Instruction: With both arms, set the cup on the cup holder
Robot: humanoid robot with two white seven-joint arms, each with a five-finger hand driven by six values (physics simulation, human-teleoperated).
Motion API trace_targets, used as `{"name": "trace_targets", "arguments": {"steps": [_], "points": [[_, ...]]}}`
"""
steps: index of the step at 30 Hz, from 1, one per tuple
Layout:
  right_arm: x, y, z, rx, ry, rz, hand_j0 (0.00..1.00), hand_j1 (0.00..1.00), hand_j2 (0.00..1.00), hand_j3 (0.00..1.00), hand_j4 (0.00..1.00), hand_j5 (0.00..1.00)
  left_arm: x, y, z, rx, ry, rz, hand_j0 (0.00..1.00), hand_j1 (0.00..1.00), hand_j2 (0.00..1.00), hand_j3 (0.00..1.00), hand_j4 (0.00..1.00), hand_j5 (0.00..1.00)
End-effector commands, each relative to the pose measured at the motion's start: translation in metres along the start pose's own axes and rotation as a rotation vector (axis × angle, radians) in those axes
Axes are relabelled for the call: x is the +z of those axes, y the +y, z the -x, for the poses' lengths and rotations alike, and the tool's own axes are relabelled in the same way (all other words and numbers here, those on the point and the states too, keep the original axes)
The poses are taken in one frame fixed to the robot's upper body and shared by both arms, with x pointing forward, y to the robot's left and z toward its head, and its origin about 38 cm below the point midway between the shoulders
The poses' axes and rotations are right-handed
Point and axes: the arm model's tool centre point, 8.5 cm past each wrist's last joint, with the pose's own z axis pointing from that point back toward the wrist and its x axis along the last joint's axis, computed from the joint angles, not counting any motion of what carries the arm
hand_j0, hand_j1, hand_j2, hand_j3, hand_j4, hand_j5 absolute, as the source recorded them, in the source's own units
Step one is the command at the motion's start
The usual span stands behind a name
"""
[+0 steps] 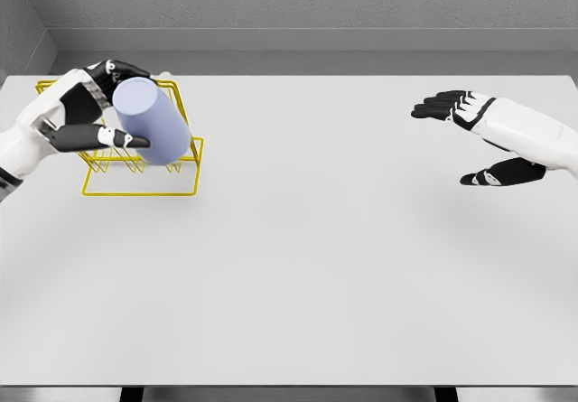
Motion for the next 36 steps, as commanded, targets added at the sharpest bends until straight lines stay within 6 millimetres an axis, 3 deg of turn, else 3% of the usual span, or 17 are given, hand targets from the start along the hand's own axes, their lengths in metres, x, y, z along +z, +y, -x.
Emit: {"name": "trace_targets", "arguments": {"steps": [1,13,17,31,36], "points": [[0.0,-0.001,0.0,-0.006,-0.001,0.005,1.0,1.0,1.0,1.0,1.0,1.0,0.002,0.003,0.001,0.008,0.004,-0.011,0.61,0.61,0.61,0.61,0.61,0.61],[0.0,-0.001,0.0,-0.005,0.0,0.004,1.0,1.0,1.0,1.0,1.0,1.0,0.004,0.009,0.008,0.011,0.02,-0.034,0.63,0.63,0.63,0.63,0.63,0.63],[0.0,-0.001,0.0,-0.005,0.0,0.004,1.0,1.0,1.0,1.0,1.0,1.0,0.004,0.01,0.008,0.007,0.026,-0.033,0.9,0.9,0.9,0.9,0.9,0.9],[0.0,0.0,0.0,-0.006,0.001,0.004,1.0,1.0,1.0,1.0,1.0,1.0,0.001,0.009,0.001,-0.001,0.01,-0.022,0.93,0.93,0.93,0.93,0.93,0.93],[0.0,-0.001,0.0,-0.005,0.0,0.004,1.0,1.0,1.0,1.0,1.0,1.0,0.002,0.003,-0.015,-0.033,-0.06,0.006,1.0,1.0,1.0,1.0,1.0,1.0]]}}
